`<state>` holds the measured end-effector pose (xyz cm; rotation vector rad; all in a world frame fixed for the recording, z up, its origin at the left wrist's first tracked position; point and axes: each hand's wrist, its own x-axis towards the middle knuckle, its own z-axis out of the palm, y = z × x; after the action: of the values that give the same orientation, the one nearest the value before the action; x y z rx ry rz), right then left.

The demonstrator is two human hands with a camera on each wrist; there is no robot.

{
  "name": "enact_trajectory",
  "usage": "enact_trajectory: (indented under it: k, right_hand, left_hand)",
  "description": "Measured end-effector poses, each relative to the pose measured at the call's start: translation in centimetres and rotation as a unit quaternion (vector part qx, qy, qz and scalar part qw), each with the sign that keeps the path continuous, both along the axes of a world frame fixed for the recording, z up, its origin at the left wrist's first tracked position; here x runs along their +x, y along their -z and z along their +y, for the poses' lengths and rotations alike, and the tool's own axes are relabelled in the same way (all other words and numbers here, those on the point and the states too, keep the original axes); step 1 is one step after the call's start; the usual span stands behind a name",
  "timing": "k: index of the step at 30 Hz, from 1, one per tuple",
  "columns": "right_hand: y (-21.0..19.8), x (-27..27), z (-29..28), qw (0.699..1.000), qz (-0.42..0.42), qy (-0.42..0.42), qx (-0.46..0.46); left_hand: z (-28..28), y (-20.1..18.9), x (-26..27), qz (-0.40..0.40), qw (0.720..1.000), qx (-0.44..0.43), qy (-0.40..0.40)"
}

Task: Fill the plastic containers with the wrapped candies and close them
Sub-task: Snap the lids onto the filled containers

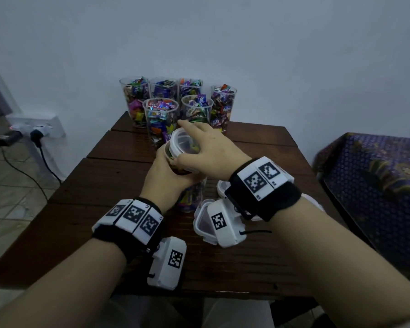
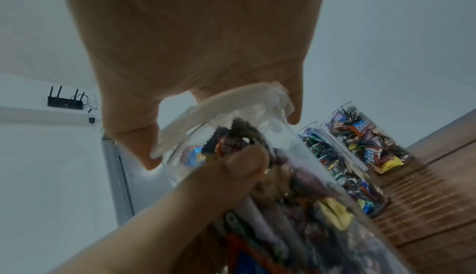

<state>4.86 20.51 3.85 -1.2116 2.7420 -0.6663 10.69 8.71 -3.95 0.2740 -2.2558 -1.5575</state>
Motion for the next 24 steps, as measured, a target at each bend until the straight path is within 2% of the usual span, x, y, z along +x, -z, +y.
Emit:
enact_trajectory:
  k: [14, 19, 22, 24]
  right_hand:
    - [-0.1, -0.1, -1.5, 0.997, 0.046, 0.004, 0.066]
    - [0.4, 0.6, -1.9, 0.99, 0.103, 0.02, 0.091]
    - [0.3, 0.7, -1.9, 0.991, 0.098, 0.02, 0.085]
    - [-0.3, 0.3, -1.6, 0.994, 0.062, 0.005, 0.094]
  left_hand:
    - [-0.2, 0.4, -0.2, 0.01, 1.0, -0.01, 0.011]
    - [-0.9, 1.5, -1.6, 0.009, 0.999, -0.022, 0.023]
    - [-1.1, 1.5, -1.4, 0.008, 0.999, -0.008, 0.029]
    - [-1.2, 1.4, -1.1, 0.01, 0.999, 0.012, 0.042]
